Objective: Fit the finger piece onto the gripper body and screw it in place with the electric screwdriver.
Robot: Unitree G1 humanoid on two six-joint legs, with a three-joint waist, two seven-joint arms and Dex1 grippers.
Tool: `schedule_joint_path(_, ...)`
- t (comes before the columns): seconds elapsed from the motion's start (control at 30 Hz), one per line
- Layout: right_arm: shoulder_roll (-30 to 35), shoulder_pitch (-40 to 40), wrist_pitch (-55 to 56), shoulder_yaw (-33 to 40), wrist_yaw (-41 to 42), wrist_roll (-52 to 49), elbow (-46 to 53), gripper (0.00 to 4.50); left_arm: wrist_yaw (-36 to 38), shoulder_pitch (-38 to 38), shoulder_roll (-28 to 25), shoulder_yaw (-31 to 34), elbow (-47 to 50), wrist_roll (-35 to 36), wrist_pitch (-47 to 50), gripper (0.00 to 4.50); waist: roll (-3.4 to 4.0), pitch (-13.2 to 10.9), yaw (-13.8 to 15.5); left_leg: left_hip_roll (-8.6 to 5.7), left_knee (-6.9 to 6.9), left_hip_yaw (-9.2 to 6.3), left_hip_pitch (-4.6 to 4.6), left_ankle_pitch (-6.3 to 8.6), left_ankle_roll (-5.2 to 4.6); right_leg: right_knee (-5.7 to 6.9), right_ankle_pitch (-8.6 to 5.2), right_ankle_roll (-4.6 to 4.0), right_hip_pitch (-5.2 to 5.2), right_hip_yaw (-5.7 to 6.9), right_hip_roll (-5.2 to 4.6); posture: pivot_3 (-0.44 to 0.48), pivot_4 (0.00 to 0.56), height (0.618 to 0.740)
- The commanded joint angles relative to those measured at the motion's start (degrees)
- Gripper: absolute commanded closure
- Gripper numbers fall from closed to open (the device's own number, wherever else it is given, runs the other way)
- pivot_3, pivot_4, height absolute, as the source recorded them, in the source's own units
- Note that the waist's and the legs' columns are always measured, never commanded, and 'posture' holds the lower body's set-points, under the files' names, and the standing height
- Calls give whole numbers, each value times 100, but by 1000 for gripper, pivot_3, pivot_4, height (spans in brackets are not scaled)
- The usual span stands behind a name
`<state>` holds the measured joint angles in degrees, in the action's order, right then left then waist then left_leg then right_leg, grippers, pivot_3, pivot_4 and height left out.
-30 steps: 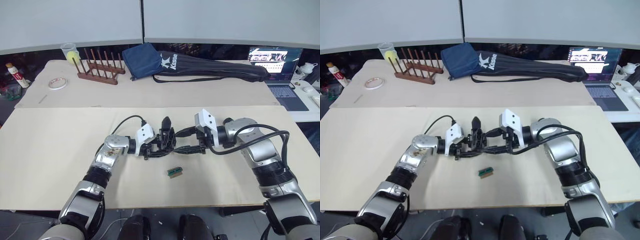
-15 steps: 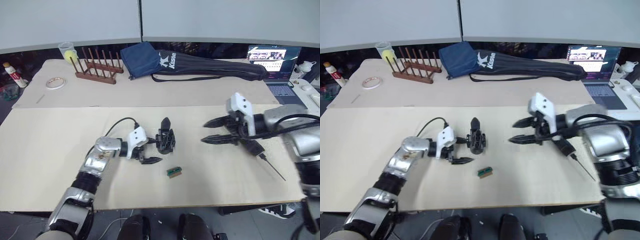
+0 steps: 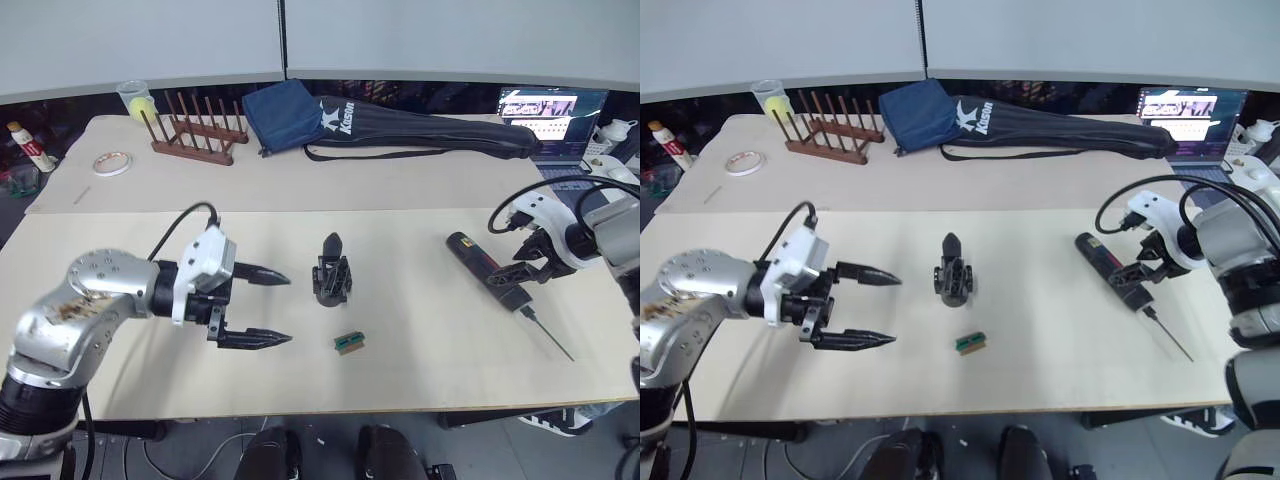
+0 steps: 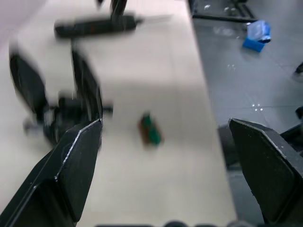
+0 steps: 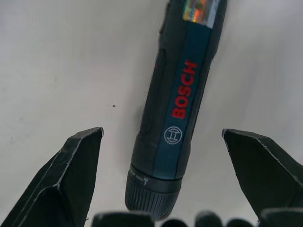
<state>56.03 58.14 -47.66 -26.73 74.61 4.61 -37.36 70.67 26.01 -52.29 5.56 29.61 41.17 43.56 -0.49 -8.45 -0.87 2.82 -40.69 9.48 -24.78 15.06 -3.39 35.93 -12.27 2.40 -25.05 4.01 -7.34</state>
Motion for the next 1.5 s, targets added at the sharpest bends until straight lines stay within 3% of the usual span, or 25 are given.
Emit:
schedule_joint_path(0.03,-69,238,-117,-219,350,323,-461,20,-170,334,-201,300,218,567,362,0,2,-1,8,-1,0,-1,1,-2,3,7,-4,4,0,0,2,0,150,740)
schedule_joint_path(0.43,-776,529,6,-596,501,1011,-1734,20,-246,729,-262,32,254,633,132,0,4,-7,-1,-8,-4,3,8,-14,20,12,-9,11,10,-4,17,0,150,740)
schedule_joint_path(0.7,-1011,601,455,-515,565,1210,-2055,2492,-217,724,-299,-85,229,592,-34,0,4,-7,-13,-2,-2,-1,48,-13,22,5,-12,7,51,-2,26,0,150,740)
schedule_joint_path(0.8,-799,602,1270,-520,913,1300,-1922,2530,-133,683,-373,-151,225,533,-111,0,5,-8,-16,-1,-2,-1,52,-14,23,5,-12,7,55,-2,27,0,150,740)
schedule_joint_path(0.9,-644,661,1250,-315,1342,1147,-1696,2530,-120,577,-412,-149,237,564,-78,0,21,-22,-21,-1,-1,0,52,-14,23,5,-12,7,53,-4,27,0,150,740)
schedule_joint_path(1.07,-291,-222,931,2139,559,-527,432,2531,-168,-87,-337,-333,246,562,-6,0,46,-46,5,-1,1,3,47,-15,24,9,-12,7,44,-9,26,0,150,740)
schedule_joint_path(1.23,-698,-1648,78,4274,-27,-2156,3179,2532,-186,-738,-122,-573,-122,-73,-623,0,45,-45,38,3,5,-1,48,-17,28,8,-13,6,48,-4,28,0,150,740)
schedule_joint_path(1.37,-1702,-2896,226,5329,-932,-3090,5319,2532,-150,-1043,55,-903,-280,-542,-1109,0,40,-44,79,1,7,-9,51,-14,26,5,-11,5,58,2,25,0,150,740)
schedule_joint_path(1.5,-2914,-3836,-233,5724,-2027,-4297,6923,2532,147,-1225,43,-1103,-545,-917,-1604,0,41,-44,96,4,11,-9,48,-13,25,14,-10,2,45,-4,24,0,150,740)
